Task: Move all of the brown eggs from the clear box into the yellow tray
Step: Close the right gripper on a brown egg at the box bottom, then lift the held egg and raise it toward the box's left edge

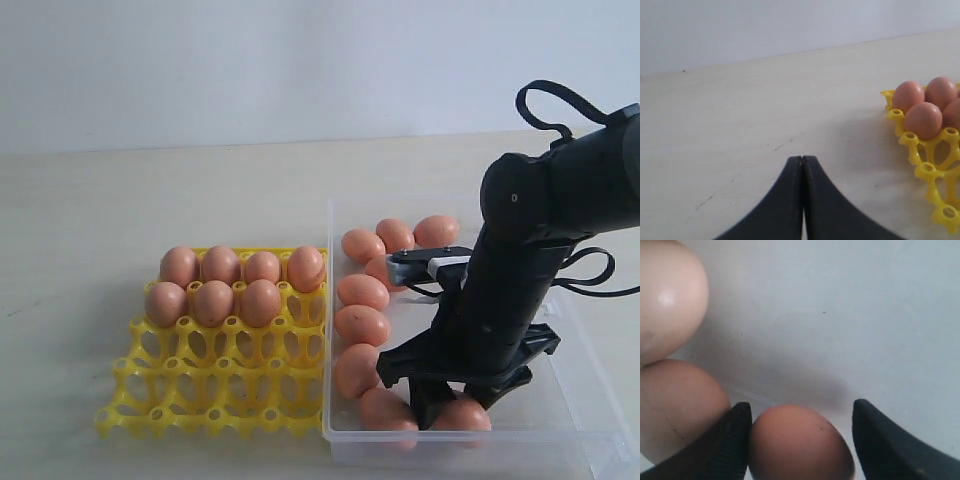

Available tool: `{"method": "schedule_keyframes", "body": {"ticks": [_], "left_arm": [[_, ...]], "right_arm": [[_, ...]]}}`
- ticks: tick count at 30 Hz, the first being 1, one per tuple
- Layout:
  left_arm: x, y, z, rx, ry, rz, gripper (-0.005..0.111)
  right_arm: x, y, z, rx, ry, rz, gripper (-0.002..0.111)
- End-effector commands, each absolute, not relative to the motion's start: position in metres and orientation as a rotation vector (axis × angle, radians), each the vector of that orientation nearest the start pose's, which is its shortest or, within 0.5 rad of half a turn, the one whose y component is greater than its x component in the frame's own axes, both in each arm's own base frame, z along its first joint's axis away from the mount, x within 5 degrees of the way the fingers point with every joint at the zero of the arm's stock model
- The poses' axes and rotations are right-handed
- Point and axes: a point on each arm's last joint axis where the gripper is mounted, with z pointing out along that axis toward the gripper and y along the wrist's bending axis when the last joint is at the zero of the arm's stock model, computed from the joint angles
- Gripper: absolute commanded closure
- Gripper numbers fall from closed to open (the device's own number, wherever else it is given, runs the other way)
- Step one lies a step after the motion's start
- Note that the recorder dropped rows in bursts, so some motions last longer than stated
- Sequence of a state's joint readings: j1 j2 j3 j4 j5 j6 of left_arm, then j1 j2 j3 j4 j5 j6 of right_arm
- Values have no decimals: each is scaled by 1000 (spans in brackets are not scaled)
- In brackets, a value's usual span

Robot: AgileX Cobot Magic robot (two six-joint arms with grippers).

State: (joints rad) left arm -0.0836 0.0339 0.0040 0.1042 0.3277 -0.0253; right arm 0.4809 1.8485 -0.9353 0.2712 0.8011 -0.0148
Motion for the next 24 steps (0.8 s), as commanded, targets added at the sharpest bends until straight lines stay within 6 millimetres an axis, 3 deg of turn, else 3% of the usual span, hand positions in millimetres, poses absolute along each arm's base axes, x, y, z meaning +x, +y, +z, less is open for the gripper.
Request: {"method": "schedule_keyframes", "body": {"ticks": [1, 5, 6, 10, 14, 21, 24], "left_arm": [[56, -2, 183, 122, 1830, 13, 107], [56, -2, 183, 122, 1830, 13, 107], [56, -2, 183, 122, 1830, 13, 107], [56, -2, 183, 122, 1830, 13, 107], [56, -2, 183, 122, 1830, 13, 107], [56, -2, 183, 122, 1830, 13, 107], [56, -2, 183, 122, 1830, 13, 107]], "right_arm": [[258, 150, 124, -507, 3165, 253, 50], [259, 150, 124, -507, 3155, 252, 52], [259, 150, 124, -511, 3151, 251, 59], [259, 150, 124, -650, 3121, 250, 108], [260, 150, 130, -684, 3079, 249, 108], [272, 153, 172, -610, 2779, 297, 108], [273, 152, 178, -587, 2721, 305, 108]]}}
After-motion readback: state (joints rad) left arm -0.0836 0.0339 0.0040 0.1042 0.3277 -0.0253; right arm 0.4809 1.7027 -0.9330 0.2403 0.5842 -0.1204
